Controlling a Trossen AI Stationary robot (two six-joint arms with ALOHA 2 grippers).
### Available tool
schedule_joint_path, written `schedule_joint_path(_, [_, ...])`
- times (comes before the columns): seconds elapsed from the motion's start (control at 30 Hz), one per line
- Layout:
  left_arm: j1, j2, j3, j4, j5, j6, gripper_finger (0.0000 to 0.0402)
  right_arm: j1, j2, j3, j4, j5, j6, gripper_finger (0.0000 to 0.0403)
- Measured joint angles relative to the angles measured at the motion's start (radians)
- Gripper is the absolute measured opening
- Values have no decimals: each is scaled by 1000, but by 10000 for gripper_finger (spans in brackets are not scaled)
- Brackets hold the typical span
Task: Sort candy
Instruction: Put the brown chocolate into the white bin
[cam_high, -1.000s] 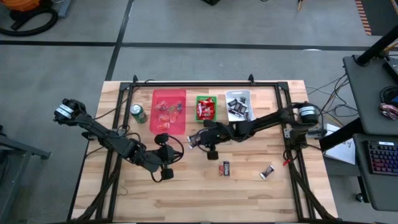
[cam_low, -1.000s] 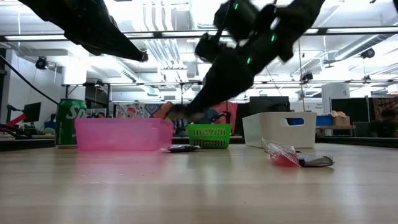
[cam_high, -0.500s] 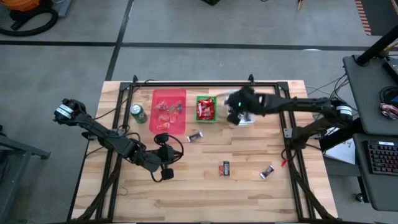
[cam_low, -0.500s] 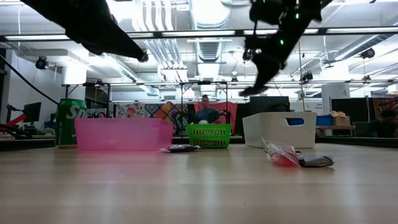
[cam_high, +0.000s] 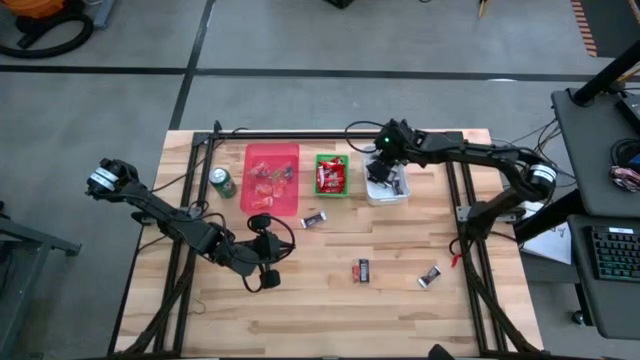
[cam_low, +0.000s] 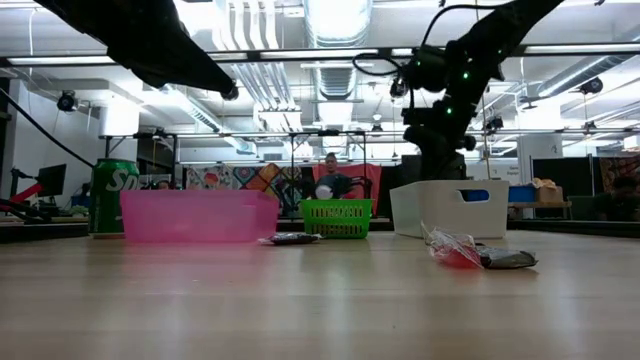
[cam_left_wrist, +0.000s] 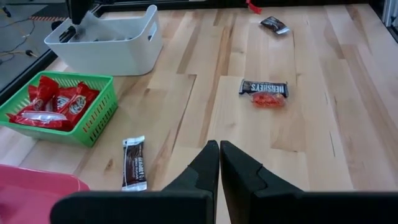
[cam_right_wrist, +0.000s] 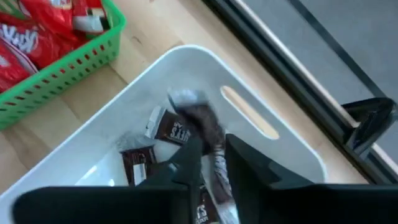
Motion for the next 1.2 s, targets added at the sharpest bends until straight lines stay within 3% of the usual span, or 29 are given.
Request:
schedule_joint_path(0.27, [0, 2, -2, 2, -11, -14, 0, 2, -18, 0, -1, -12, 52, 129])
schedule_joint_path(0.5, [1, 2, -3, 47, -132, -14, 0, 54, -106, 0, -7, -180, 121, 145])
schedule_joint_path(0.87, [32, 25, -4, 158, -158, 32, 0, 319, -226, 0, -61, -184, 238, 137])
schedule_joint_path(1.03, [58, 128, -3, 344, -157, 160, 0, 444, -254, -1, -71, -183, 299, 126])
schedule_joint_path(1.2, [108, 263, 41, 380, -157, 181, 0, 543, -261, -1, -71, -169, 325, 116])
